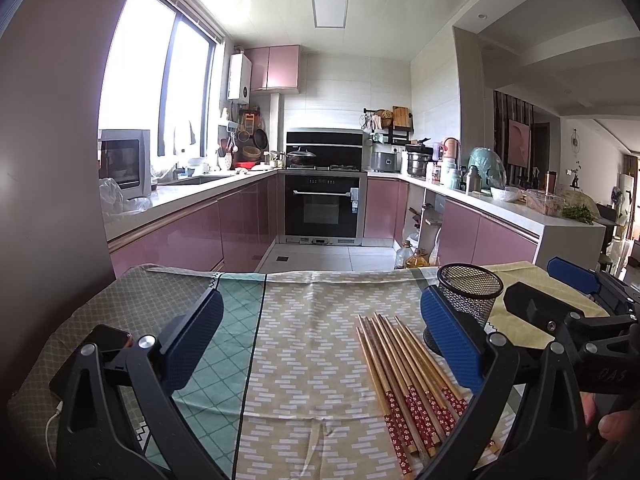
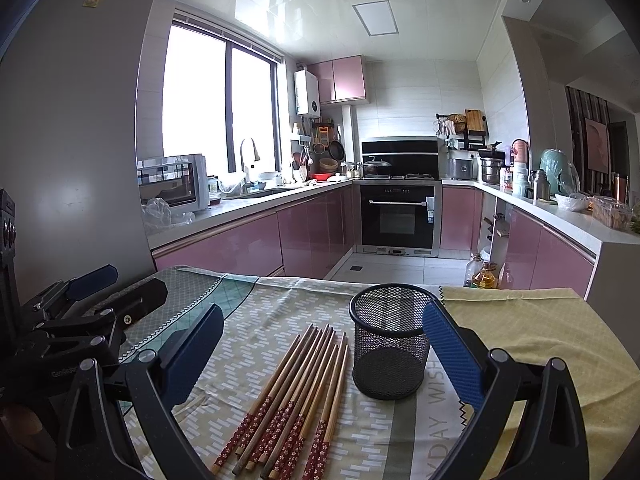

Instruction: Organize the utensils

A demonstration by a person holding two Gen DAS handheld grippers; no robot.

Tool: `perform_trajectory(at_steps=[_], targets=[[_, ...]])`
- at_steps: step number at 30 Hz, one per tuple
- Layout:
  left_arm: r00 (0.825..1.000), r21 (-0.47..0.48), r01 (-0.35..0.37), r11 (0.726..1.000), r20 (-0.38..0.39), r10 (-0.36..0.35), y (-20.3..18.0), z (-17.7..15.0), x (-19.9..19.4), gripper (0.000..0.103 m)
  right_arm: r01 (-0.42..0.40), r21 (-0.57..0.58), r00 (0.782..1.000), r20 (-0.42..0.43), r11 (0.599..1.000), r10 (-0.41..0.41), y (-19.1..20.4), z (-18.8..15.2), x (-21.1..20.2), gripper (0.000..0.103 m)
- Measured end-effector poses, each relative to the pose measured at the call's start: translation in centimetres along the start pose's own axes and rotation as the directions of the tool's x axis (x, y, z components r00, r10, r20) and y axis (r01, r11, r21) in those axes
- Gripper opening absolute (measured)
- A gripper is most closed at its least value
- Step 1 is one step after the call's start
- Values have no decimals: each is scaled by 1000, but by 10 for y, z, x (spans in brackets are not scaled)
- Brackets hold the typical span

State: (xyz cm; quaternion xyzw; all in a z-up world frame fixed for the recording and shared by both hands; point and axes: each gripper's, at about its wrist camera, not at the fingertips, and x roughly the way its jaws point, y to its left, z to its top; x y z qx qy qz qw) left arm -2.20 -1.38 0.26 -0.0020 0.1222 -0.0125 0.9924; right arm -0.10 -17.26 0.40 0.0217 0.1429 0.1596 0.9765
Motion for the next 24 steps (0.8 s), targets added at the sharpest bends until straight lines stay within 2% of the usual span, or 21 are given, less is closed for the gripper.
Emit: perform_trajectory(at_steps=[4, 7, 10, 12, 16, 19, 21, 23, 24], targets=[[999, -10, 12, 1000, -46, -13, 7, 0, 16, 97, -10, 28, 999, -43, 1000, 11, -8, -2, 8, 97], [994, -14, 26, 1000, -107, -27, 14, 0, 26, 97, -23, 70, 993, -113, 997, 30, -18, -9, 19, 97], [983, -17, 33, 999, -179, -35, 21, -4, 41, 97, 11, 66, 979, -205, 998, 3, -25, -19, 34, 97], [970, -14, 38, 999, -238, -40, 27, -9, 55, 97, 15, 66, 962, -273, 998, 4, -28, -27, 47, 96], [939, 3, 64, 998, -338, -59, 29, -20, 78, 95, -1, 41, 925, -379, 999, 16, -25, -42, 69, 84], [922, 31, 97, 995, -379, -78, 24, -27, 92, 93, -5, 31, 904, -427, 1000, 18, -23, -48, 83, 72], [908, 44, 122, 992, -409, -94, 18, -30, 100, 90, -4, 28, 893, -450, 1000, 17, -23, -50, 90, 67], [889, 60, 146, 987, -446, -105, 11, -34, 110, 87, 0, 19, 879, -478, 1000, 9, -23, -53, 97, 53], [882, 71, 149, 986, -461, -100, 8, -36, 114, 84, -1, 18, 871, -492, 1000, 9, -24, -54, 101, 50]])
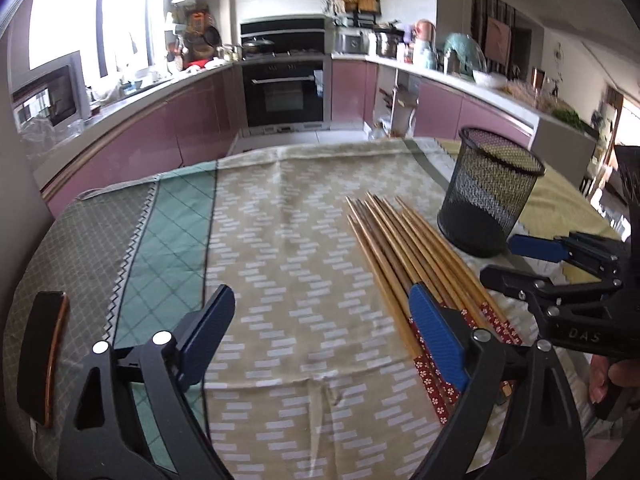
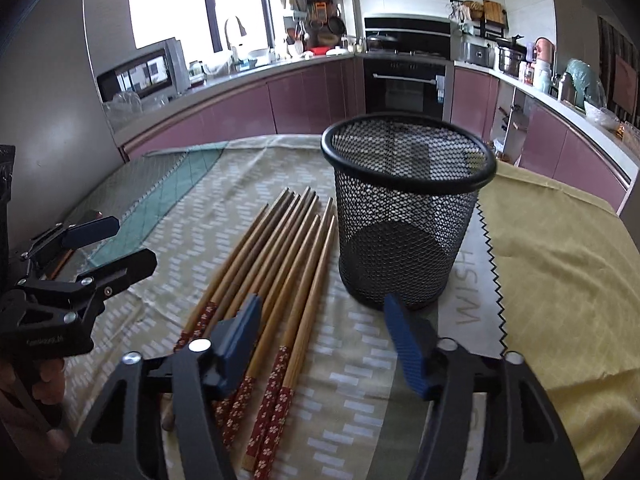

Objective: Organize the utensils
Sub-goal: 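Close the left tool on one wooden chopstick while the right tool grasps another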

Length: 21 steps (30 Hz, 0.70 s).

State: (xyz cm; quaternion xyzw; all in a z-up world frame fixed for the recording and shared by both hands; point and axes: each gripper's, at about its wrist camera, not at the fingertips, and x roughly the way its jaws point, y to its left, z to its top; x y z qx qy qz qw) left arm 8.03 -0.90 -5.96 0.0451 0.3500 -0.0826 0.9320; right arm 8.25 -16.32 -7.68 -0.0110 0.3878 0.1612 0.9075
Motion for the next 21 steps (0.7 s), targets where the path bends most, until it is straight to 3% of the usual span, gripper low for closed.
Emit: perform_trajectory(at_steps=[6, 13, 18, 21], targets=[[995, 25, 26, 999, -98, -23, -9, 2, 30, 77, -2, 8, 999, -49, 1000, 3, -2, 3, 11, 39], [988, 41, 44, 998, -151, -38, -15, 3, 50, 71, -3, 2, 997, -72, 1000, 3, -4, 6, 18, 31], [984, 48, 54, 997, -171, -45, -17, 7, 60, 70, 2, -6, 996, -91, 1000, -2, -3, 8, 22, 30], [981, 49, 56, 997, -191, -46, -17, 9, 66, 64, 3, -21, 996, -94, 1000, -5, -1, 11, 26, 30]])
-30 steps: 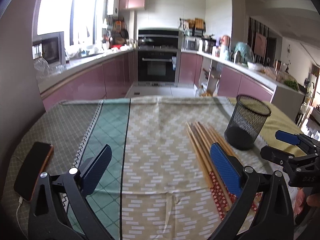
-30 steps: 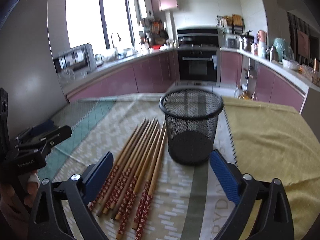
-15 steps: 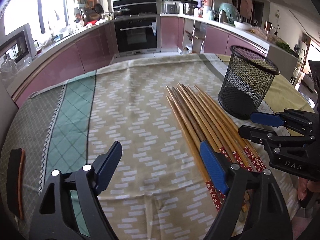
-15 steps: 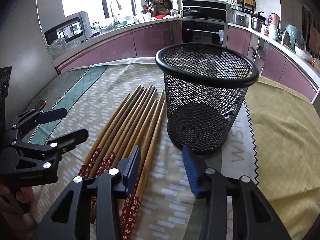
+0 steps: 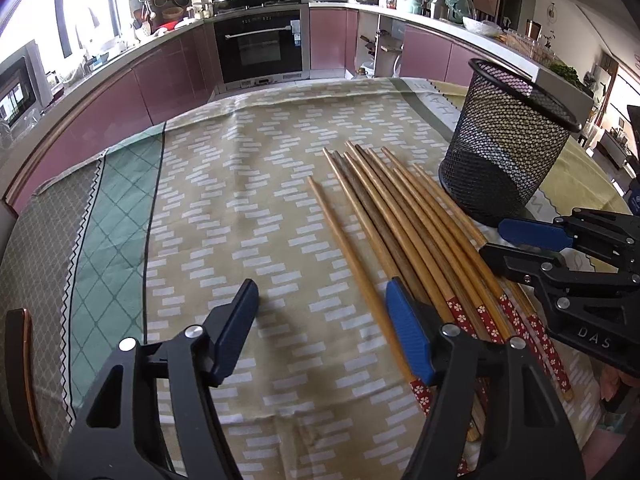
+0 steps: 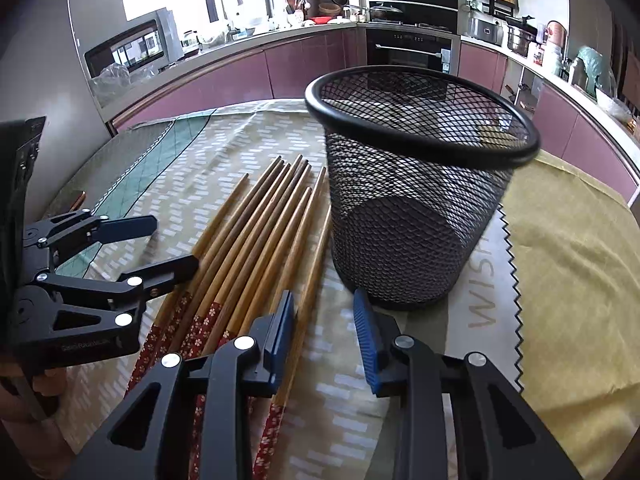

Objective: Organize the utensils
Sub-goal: 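Close the left tool on one wooden chopstick while the right tool grasps another, then lift the chopstick upright in the left tool while the right tool carries its chopstick to the mesh cup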

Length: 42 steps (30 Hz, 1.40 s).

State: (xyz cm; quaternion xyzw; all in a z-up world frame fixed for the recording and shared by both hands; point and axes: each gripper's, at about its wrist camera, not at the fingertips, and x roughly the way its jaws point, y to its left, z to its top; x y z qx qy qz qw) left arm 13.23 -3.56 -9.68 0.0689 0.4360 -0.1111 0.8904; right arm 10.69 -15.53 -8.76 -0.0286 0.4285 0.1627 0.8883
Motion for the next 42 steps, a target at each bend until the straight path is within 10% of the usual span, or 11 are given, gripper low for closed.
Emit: perform_trajectory(at_steps=[9, 23, 42], targets=[[999, -30, 33, 999, 4, -33, -5, 8, 3, 16, -66, 48, 998, 7, 997, 66, -3, 2, 1, 6], [990, -101, 116, 988, 92, -107, 16, 6, -43, 7, -224, 47, 964, 159, 973, 214, -17, 4, -58, 6], [873, -22, 351, 936, 368, -319, 17, 51, -159, 1, -284, -4, 874, 409, 959, 261, -44, 45, -142, 6]])
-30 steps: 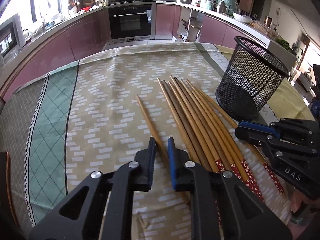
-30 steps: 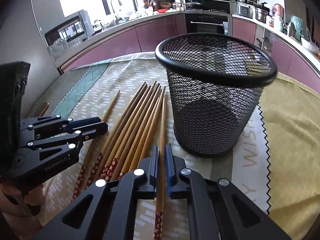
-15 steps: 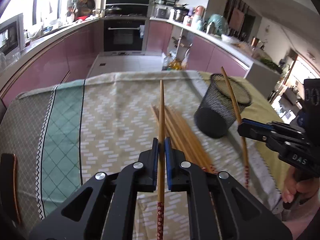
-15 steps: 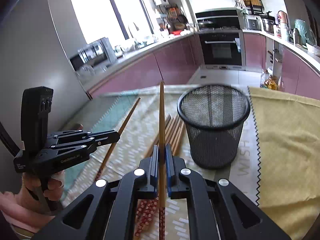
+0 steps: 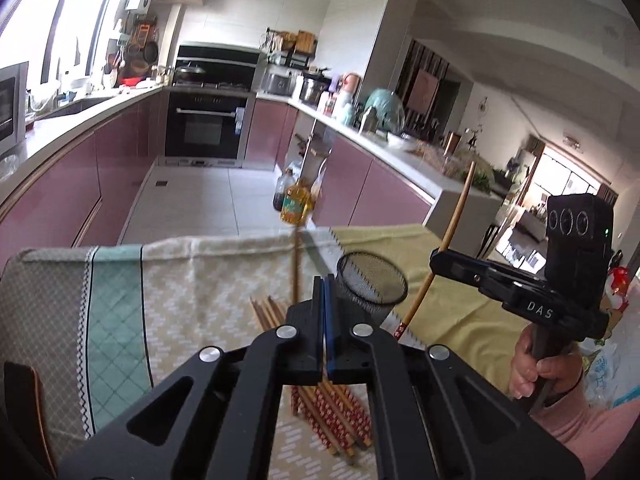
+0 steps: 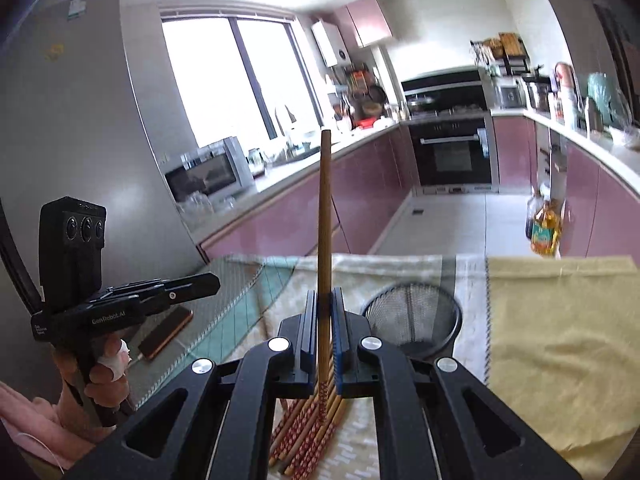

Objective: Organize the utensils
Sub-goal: 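Lift the chopstick upright in the left tool while the right tool carries its chopstick to the mesh cup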

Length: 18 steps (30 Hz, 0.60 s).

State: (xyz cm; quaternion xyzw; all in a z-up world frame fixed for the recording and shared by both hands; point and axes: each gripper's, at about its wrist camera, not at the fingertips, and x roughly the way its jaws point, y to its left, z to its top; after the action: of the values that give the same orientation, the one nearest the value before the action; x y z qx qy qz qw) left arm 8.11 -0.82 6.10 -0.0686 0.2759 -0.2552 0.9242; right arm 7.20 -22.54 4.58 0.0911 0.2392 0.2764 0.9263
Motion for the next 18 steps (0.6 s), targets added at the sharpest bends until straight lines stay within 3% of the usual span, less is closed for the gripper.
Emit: perform_trajectory(at_steps=[3, 5, 9, 14, 18], targets=[[1000, 14, -1, 1000, 31, 1, -5, 14, 5, 1, 0, -16, 1000, 17, 1000, 0, -3, 10, 0, 6], [1000, 2, 1, 1000, 8, -1, -5, 15, 14, 1, -1, -10, 1000, 10, 1000, 1, -6, 12, 3, 6], [994, 15, -78, 997, -79, 79, 2, 3, 46, 3, -5, 4, 1000, -9, 1000, 5, -11, 6, 6, 6], [944, 68, -225, 972, -232, 234, 28, -27, 103, 13, -1, 25, 1000, -12, 1000, 1, -16, 2, 4, 6], [905, 122, -316, 941, -257, 337, 51, -38, 132, 22, 3, 29, 1000, -19, 1000, -2, -16, -3, 5, 6]])
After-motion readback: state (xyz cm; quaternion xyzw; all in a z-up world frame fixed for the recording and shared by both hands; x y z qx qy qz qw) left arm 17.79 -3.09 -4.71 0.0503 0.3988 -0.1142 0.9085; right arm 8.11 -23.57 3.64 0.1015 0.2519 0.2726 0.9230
